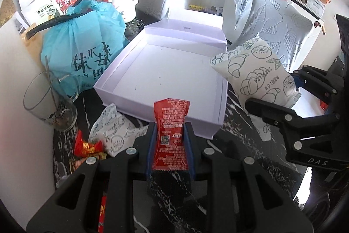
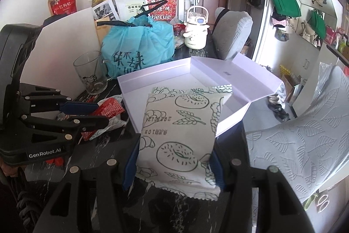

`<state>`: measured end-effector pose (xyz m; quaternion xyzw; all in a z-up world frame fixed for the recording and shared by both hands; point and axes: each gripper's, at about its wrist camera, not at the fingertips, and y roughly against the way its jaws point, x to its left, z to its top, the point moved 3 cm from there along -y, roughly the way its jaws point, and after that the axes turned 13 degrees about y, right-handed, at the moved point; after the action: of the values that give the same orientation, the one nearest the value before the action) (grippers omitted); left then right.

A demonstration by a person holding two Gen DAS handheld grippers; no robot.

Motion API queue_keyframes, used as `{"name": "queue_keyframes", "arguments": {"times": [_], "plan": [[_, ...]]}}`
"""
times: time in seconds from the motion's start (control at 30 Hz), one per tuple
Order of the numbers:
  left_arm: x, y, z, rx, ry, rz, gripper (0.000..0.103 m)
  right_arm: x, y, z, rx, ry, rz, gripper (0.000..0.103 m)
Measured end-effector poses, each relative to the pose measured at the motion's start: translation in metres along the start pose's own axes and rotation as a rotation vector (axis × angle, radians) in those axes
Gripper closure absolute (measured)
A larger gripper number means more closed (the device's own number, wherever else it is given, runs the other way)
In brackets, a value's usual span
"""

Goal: Organize objects
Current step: 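Carry the red packet and white pouch over the white box with both grippers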

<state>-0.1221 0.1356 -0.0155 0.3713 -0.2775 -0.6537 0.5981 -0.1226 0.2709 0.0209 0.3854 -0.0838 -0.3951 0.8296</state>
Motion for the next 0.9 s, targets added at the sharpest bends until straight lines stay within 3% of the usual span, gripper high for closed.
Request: {"name": "queue_keyframes", "arguments": {"times": [0.3,0.77,0.9], "plan": [[0.005,-0.019,0.027,-0.016,0.009,0.024,0.08,-0.019,-0.018,0.024,-0.01,0.015,-0.022,0.045],[0.001,-0.045,0.067,-0.023,-0.013,-0.001,0.08,-0.043,-0.042,0.065,-0.029,0.036,-0.038,0.045],[0.005,-0.049,0.086,-0.058,0.005,0.005,0.08,-0.05,-0.049,0.079,-0.039,0.034,-0.044,0.045]]}}
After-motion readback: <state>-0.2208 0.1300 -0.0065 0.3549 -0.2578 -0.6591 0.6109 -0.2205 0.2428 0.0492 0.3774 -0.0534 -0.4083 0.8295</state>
